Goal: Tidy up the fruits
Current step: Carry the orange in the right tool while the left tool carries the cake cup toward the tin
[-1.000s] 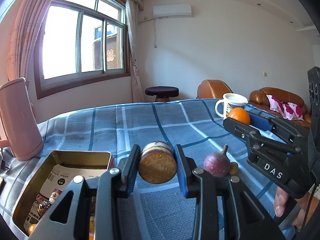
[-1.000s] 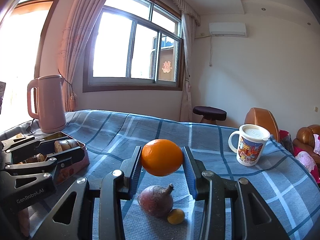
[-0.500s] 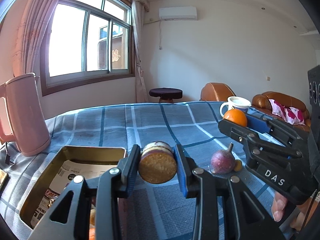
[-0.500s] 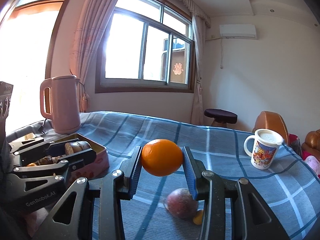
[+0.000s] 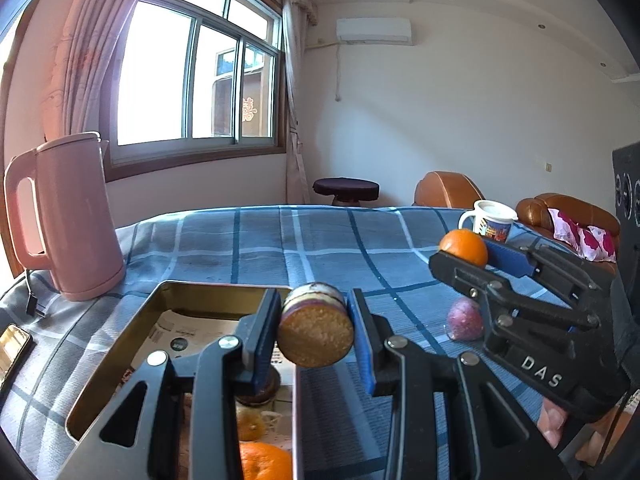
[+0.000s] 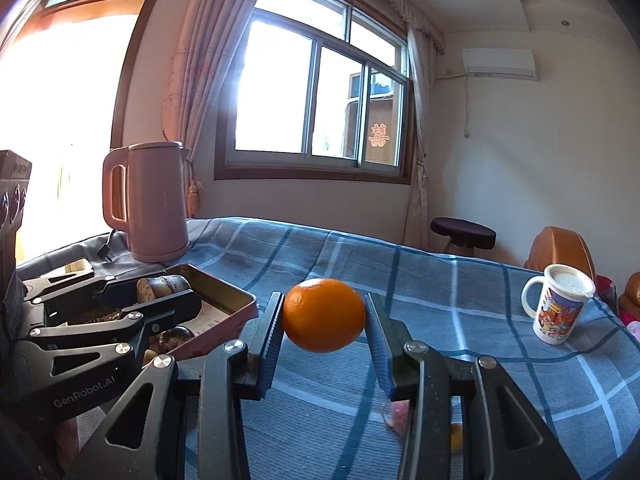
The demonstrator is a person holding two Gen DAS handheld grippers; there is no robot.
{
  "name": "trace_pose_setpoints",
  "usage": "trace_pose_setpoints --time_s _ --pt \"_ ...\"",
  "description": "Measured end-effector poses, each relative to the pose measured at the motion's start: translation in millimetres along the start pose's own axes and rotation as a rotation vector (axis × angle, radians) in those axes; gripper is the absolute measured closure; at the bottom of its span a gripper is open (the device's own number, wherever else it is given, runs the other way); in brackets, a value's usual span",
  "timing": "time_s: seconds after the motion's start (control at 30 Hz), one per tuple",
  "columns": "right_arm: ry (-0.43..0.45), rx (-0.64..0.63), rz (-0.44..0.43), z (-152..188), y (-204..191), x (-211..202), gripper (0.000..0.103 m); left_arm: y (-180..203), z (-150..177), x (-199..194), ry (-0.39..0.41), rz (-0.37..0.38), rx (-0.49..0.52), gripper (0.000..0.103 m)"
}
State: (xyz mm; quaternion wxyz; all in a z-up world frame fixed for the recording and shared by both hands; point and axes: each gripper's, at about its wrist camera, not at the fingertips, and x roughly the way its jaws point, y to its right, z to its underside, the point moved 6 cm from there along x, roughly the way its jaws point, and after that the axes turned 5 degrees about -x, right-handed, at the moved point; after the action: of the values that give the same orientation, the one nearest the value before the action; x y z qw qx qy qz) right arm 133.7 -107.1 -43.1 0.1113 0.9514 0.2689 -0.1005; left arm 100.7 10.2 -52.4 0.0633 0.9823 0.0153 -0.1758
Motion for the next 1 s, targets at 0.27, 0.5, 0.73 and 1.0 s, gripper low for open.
trace_pose_setpoints --time_s 0.27,0.5,0.73,1.0 --pt "-0.002 -0.03 -0.025 -5.0 -17.0 6.0 0.062 -16.1 -4.0 -6.9 0.013 -0.018 -0.017 0.067" --pt "-0.004 -0.042 -0.058 -10.0 -31.5 12.6 0.062 -33.7 -10.1 -13.0 0.022 -0.043 -0.032 0.067" --pt "-0.008 -0.054 -0.089 -12.8 -45.0 17.6 0.062 -56.9 -9.8 -13.5 0.004 -0.087 -0.055 0.067" --pt "-0.009 -0.08 -0.124 -13.4 -63.5 20.9 0.062 -88.0 -11.1 -16.1 -0.002 -0.148 -0.084 0.067"
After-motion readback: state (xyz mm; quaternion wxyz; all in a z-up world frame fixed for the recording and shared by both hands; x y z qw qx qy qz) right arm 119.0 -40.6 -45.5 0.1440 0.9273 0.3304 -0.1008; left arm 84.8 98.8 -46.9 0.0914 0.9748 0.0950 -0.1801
